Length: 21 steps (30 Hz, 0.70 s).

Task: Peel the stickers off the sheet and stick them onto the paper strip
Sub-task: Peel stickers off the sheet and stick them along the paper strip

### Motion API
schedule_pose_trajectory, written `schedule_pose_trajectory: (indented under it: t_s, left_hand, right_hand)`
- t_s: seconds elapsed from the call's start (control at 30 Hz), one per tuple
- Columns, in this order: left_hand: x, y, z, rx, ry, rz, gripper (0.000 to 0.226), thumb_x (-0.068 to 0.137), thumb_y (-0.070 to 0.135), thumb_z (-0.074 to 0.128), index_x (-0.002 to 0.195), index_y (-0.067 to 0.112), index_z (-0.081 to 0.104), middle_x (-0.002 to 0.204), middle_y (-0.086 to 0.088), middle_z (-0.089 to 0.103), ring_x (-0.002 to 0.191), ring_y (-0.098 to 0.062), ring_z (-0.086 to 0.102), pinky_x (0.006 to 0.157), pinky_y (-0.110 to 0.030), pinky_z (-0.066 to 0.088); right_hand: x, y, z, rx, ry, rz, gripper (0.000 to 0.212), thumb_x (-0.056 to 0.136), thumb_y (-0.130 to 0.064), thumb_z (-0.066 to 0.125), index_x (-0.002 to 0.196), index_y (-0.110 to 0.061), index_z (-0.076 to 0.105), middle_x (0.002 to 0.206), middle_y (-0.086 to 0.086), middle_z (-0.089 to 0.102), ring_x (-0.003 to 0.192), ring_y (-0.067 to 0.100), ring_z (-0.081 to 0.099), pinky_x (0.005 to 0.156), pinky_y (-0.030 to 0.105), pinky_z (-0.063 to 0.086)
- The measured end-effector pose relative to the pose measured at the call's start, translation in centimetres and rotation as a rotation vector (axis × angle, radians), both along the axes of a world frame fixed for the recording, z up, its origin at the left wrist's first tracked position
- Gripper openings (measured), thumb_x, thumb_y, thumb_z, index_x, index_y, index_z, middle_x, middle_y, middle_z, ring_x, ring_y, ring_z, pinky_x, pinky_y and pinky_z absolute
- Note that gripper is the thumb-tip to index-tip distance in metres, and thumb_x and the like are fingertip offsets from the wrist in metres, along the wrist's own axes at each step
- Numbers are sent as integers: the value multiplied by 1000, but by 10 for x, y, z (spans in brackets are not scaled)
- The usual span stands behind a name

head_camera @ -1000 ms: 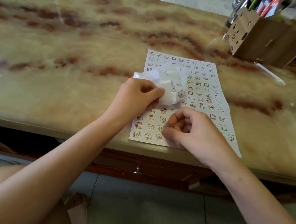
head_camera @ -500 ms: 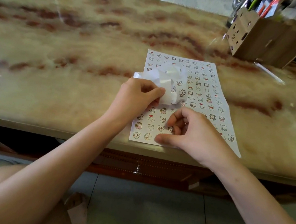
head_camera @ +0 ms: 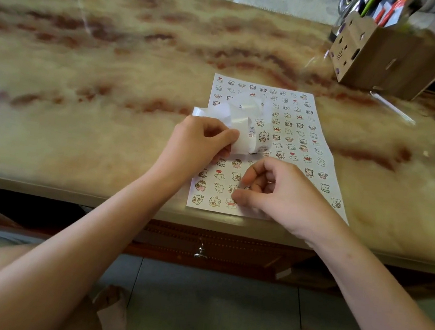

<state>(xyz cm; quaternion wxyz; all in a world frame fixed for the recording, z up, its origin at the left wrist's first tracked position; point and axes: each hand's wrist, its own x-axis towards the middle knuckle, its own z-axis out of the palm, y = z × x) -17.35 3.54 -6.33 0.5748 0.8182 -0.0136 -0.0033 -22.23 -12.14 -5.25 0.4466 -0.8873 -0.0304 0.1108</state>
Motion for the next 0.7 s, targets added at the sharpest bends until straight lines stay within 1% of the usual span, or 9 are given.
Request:
schedule_pose_trajectory:
  t_s: [0.07,0.1,0.17,0.27,0.33,0.4,0.47,0.57,0.7]
  left_hand:
    - [0,0,1,-13,-6,2,25,91,25,62,73,10,70,68,-3,69,64,-16,62,60,-30,52]
    - [-1,0,1,-25,-17,6,23,92,24,61,73,12,70,68,-2,69,65,-16,62,57,-27,52]
    - [-2,0,4,-61,-57,21,20,92,24,61,76,14,70,69,-1,69,67,-16,65,53,-24,51]
    - [-3,1,9,-104,-131,38,17,94,21,60,85,10,69,69,3,69,66,-8,66,52,-19,48]
    - [-2,2,12,-115,-172,44,17,94,20,59,88,8,69,72,-1,71,66,-9,68,52,-19,49]
    - [-3,2,13,-133,-185,47,18,95,20,58,92,6,69,76,-5,73,68,-12,71,53,-19,50]
    - [-4,2,13,-153,-183,43,19,95,20,58,93,5,69,76,-5,74,68,-12,71,52,-18,49]
    - [-5,1,14,-188,-168,35,18,95,18,58,92,4,69,74,-5,73,66,-11,70,51,-18,49]
    - [-7,-1,15,-199,-152,12,19,95,17,57,93,2,68,71,-3,70,62,-6,68,51,-17,49]
  right_hand:
    - [-1,1,-1,-32,-23,2,24,73,-27,81,80,-22,59,63,-8,55,60,10,53,67,35,49]
    - [-2,1,-2,-51,-39,6,22,74,-27,79,81,-22,59,65,-8,56,60,9,53,66,33,47]
    - [-3,2,-3,-45,-67,3,15,79,-25,75,81,-22,60,70,-6,61,60,9,54,65,30,46]
    - [-1,1,-1,127,-154,-36,7,86,-21,69,84,-23,62,81,-2,66,58,10,58,60,25,47]
    - [3,1,3,229,-291,-104,6,88,-17,67,88,-21,63,85,-3,68,64,11,63,60,20,48]
    - [8,1,5,240,-417,-154,4,88,-17,67,91,-19,65,89,-8,68,73,8,64,63,17,48]
    - [12,2,4,234,-463,-175,5,87,-18,69,91,-20,67,90,-11,69,78,6,63,65,16,47]
    - [15,4,0,254,-480,-174,8,84,-17,72,89,-21,69,86,-10,71,78,7,65,65,16,46]
    - [17,7,0,256,-518,-171,9,82,-15,73,89,-20,71,83,-10,71,75,8,64,64,22,51]
